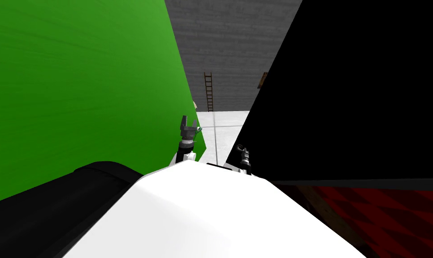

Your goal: Push the door open

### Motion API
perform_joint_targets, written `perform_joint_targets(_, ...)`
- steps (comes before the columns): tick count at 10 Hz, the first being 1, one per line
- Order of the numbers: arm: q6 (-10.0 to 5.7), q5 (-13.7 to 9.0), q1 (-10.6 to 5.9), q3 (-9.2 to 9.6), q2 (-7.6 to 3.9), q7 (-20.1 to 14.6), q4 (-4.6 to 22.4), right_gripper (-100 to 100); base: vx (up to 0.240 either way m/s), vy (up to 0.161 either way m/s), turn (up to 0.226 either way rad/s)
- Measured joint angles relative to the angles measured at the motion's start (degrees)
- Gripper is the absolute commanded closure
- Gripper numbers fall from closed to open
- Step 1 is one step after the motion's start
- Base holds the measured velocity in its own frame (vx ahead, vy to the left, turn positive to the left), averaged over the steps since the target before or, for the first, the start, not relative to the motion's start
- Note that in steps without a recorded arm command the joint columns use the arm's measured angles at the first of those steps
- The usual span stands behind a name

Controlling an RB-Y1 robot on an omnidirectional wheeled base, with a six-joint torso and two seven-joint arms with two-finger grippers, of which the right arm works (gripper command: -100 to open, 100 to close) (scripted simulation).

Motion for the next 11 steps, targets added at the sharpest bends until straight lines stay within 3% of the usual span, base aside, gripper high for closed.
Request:
perform_joint_targets(7,-0.24,-2.2,-1.32,-5.28,2.28,2.3,0.9,100,0.167,0.065,-0.076)
perform_joint_targets(8,-0.36,-2.3,-1.38,-5.52,2.12,2.3,0.9,100,0.103,0.002,-0.184)
perform_joint_targets(11,-0.43,-3.7,-2.10,-3.90,0.50,3.4,2.5,100,0.165,0.018,-0.158)
